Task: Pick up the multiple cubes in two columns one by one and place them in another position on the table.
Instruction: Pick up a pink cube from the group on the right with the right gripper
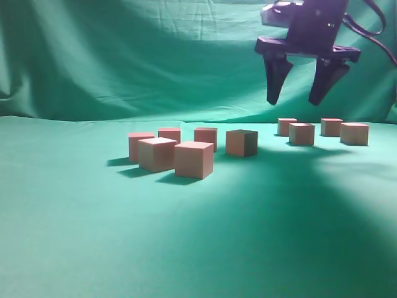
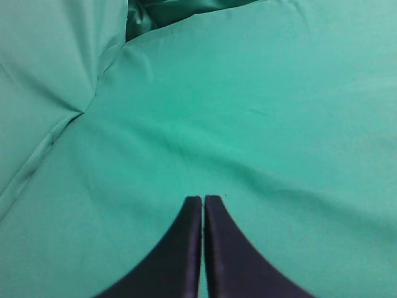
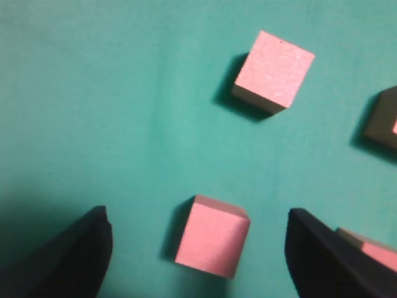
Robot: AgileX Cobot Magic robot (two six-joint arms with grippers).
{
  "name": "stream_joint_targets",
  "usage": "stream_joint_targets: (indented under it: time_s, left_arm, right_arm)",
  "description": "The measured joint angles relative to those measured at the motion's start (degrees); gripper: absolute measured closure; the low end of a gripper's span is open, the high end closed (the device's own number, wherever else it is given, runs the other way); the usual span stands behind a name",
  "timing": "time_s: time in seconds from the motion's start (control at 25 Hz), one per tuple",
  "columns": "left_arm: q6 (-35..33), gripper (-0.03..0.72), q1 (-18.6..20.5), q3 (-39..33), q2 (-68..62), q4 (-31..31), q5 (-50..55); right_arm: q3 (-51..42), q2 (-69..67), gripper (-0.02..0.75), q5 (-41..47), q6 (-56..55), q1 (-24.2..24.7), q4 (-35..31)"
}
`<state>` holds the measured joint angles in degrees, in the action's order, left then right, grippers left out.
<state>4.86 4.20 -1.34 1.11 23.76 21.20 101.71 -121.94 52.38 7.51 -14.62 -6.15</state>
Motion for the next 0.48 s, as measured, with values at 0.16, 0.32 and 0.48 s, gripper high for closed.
stream_joint_targets:
  time_s: [0.16, 0.32, 0.48]
  left_arm:
    - [0.00, 0.688, 0.00, 0.00, 0.00, 0.00, 0.00]
    - [0.00, 0.688, 0.00, 0.00, 0.00, 0.00, 0.00]
    - [0.00, 0.688, 0.00, 0.00, 0.00, 0.00, 0.00]
  right_arm:
    - [0.00, -1.68, 0.160, -0.47, -3.15, 0.04, 2.83]
    - [0.00, -2.99, 0.160, -0.60, -4.35, 0.13, 3.11]
    - [0.00, -4.37, 0.160, -0.70, -4.59, 0.13, 3.11]
